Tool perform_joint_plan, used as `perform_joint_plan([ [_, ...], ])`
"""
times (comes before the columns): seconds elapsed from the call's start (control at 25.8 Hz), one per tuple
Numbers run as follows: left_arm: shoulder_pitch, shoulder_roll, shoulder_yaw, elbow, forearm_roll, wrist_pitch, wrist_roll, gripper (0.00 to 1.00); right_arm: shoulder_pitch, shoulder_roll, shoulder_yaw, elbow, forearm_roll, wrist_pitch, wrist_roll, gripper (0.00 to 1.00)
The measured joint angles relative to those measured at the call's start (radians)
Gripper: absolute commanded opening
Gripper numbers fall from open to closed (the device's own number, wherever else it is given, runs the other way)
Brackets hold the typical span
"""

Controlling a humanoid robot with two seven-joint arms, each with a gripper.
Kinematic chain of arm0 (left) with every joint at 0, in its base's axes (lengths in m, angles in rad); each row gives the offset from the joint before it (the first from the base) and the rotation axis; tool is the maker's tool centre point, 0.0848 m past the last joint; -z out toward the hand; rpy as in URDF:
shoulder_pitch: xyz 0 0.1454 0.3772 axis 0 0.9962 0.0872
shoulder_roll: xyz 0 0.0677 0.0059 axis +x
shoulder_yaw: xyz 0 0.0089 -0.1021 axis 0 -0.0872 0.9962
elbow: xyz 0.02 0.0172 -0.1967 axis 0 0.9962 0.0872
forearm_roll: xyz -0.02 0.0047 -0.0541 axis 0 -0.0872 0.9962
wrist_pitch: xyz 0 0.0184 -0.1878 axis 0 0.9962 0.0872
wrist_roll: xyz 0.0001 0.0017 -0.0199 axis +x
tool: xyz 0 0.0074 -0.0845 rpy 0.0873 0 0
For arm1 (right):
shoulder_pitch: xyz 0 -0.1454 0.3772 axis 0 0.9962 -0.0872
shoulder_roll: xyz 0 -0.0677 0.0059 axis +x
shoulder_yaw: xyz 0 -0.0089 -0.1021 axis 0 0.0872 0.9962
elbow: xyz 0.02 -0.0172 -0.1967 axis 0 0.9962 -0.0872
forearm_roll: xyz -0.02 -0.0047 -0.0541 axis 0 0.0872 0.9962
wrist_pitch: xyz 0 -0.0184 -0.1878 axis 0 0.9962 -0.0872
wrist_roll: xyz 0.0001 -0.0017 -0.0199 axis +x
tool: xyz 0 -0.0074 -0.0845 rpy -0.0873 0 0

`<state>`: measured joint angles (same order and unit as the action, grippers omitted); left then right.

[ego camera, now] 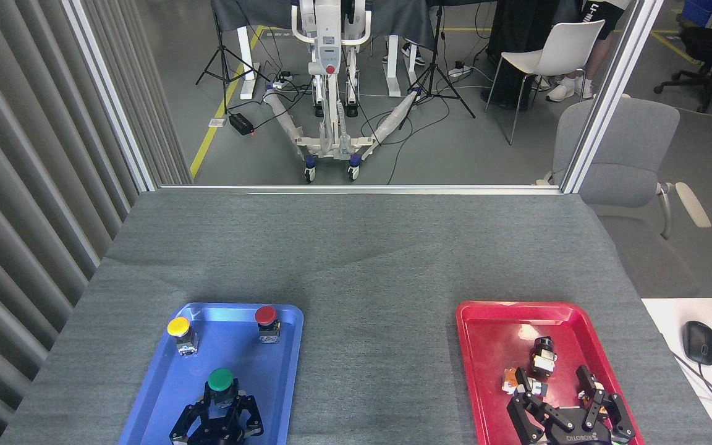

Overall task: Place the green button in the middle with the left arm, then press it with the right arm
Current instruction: 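Carry the green button to the table middle and set it down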

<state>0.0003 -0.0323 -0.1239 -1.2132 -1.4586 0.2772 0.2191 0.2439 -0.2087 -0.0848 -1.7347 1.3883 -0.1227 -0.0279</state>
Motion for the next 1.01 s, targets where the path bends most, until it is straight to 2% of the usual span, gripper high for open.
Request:
perform_joint_plan([
  [0.23, -0.002, 0.038, -0.01, -0.069, -0.011, -0.157, 0.037, 0.06, 0.0, 0.001, 0.0, 0.001, 0.0, 0.0, 0.0, 1.0],
  [0.43, -0.096, 0.07, -0.129, -0.088, -0.059, -0.356, 0.067, 0.06, 0.0, 0.001, 0.0, 0.001, 0.0, 0.0, -0.002, 1.0],
  [0.54, -0.194, 0.061, -0.233, -0.017, -0.08, -0.414, 0.057, 0.05, 0.0, 0.0, 0.0, 0.001, 0.0, 0.001, -0.005, 1.0],
  [0.66, -0.277, 0.024, -0.297, 0.084, -0.086, -0.449, 0.018, 0.05, 0.0, 0.0, 0.0, 0.001, 0.001, 0.002, -0.002, 1.0],
  [0.85, -0.361, -0.044, -0.327, 0.253, -0.091, -0.468, -0.015, 0.05, 0.0, 0.0, 0.0, 0.001, 0.001, 0.002, 0.0, 1.0],
  [1.01, -0.38, -0.067, -0.33, 0.329, -0.09, -0.471, -0.021, 0.06, 0.0, 0.001, 0.0, 0.001, 0.002, 0.002, 0.0, 0.99],
])
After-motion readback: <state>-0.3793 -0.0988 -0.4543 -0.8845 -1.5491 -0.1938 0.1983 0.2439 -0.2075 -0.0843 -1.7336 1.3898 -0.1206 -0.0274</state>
